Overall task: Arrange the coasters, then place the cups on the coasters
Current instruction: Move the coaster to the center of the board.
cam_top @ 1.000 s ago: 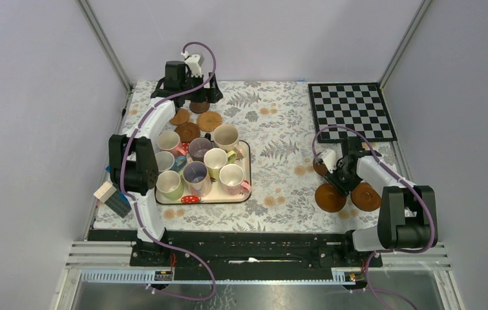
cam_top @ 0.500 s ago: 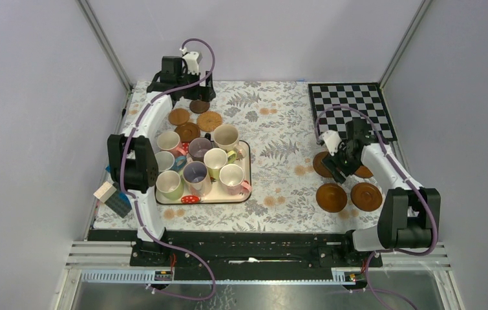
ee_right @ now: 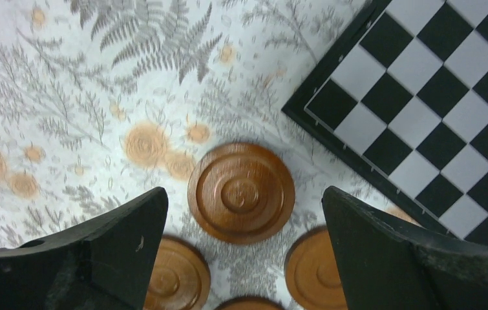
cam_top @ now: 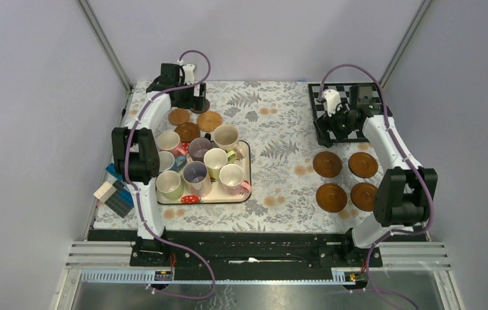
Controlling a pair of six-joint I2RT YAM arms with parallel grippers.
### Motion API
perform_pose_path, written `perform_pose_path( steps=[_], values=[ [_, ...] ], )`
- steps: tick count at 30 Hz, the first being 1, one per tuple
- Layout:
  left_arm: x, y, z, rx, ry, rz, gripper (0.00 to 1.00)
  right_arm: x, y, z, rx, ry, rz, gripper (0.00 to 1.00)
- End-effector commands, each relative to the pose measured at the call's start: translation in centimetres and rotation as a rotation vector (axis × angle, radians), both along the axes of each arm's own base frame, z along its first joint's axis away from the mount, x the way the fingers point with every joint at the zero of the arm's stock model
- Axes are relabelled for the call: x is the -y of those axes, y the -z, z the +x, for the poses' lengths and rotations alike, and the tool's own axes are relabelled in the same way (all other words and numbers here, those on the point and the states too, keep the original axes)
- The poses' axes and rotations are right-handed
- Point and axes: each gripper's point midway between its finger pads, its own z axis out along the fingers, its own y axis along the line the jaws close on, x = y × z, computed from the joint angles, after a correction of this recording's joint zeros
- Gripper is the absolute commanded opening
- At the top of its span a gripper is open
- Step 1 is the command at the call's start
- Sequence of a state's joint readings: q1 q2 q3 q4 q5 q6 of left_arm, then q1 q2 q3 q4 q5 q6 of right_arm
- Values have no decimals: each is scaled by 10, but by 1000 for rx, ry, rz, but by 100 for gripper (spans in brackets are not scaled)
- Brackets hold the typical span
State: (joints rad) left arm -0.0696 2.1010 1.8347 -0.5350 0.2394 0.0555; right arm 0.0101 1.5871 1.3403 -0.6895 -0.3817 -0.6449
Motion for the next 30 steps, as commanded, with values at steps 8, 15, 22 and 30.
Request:
perform_pose_path(
  steps=[8, 15, 22, 30],
  values=[
    [-6, -12, 4, -58, 0, -112, 99, -18, -43, 57, 150, 109, 174, 100],
    [-33, 9, -17, -138, -32, -5, 93, -17, -44, 40, 56, 106, 155, 100],
    [-37, 46, -41, -233, -8, 84, 79, -8, -30, 38, -6, 110, 95, 100],
    [-27, 78, -56, -317, 33, 118, 66, -8, -25, 46, -32, 132, 101, 100]
  ],
)
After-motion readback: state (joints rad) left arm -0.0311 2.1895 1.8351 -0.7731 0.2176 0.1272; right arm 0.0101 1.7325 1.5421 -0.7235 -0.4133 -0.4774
